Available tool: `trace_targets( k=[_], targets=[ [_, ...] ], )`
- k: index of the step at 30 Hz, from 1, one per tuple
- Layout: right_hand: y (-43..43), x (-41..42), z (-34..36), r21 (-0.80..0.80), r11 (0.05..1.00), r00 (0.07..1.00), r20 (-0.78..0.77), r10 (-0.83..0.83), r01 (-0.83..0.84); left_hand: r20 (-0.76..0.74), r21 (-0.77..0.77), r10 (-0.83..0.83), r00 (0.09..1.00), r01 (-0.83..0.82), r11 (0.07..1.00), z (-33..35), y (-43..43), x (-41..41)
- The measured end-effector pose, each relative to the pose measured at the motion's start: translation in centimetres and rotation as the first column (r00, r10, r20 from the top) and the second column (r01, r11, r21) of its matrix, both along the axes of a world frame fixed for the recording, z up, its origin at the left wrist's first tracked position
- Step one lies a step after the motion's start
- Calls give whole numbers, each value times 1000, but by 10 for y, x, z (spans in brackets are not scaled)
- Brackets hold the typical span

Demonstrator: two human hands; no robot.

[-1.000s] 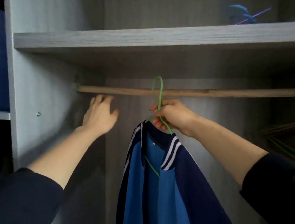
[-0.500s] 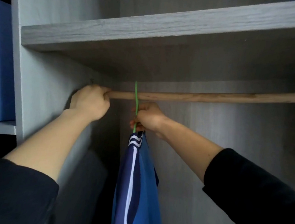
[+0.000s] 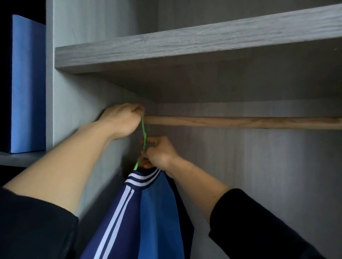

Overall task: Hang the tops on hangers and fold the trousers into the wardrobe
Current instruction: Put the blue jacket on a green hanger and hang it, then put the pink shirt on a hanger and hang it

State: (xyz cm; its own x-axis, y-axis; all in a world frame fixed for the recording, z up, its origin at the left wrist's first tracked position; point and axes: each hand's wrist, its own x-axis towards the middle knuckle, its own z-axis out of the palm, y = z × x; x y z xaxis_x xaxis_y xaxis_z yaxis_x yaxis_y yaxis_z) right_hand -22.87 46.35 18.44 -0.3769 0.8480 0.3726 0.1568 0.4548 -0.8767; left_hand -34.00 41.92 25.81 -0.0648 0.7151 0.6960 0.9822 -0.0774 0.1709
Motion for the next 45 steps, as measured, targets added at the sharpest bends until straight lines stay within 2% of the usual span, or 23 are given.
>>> trace_targets(
  k=[3, 8, 12, 16, 18, 20, 22, 28, 32, 36, 41, 45],
  targets=[
    [3, -6, 0, 34, 999, 1000, 23, 14, -15, -31, -8, 27, 999, -27, 1000, -1, -1, 2],
    [11, -9, -2, 137, 991, 998, 67, -4, -5, -1, 34, 37, 999, -37, 999, -3, -4, 4],
    [10, 2, -7, 372, 926, 946, 275, -174, 61, -3, 45, 13, 1000, -13, 999, -6, -7, 4],
    [-7, 50, -13, 475, 876, 916, 308, -258, 87, -27, 43, 49, 998, -48, 998, -19, -4, 9],
    [-21, 88, -17, 603, 792, 827, 395, -400, 95, 25, 112, 81, 996, -83, 990, -31, -5, 24],
    [-34, 128, -21, 711, 696, 713, 437, -549, 100, 27, 247, 63, 998, -67, 967, -43, -7, 52],
    [-48, 167, -22, 751, 646, 646, 426, -633, 138, -35, 323, -22, 999, 32, 946, -49, -11, 87],
    [-88, 275, -20, 798, 528, 474, 359, -804, 291, -169, 390, -257, 951, 304, 869, -47, -19, 200],
    [-120, 351, -20, 815, 461, 299, 369, -880, 352, -190, 378, -394, 899, 437, 816, -48, -24, 277],
    [-150, 418, -16, 852, 349, 101, 338, -936, 391, -175, 323, -497, 850, 527, 786, -53, -23, 339],
    [-170, 473, -21, 871, 258, -120, 334, -935, 417, -170, 325, -520, 837, 546, 772, -57, -10, 387],
    [-170, 499, -29, 917, 185, -348, 313, -884, 354, -174, 409, -506, 845, 530, 743, -64, 1, 394]
  ],
)
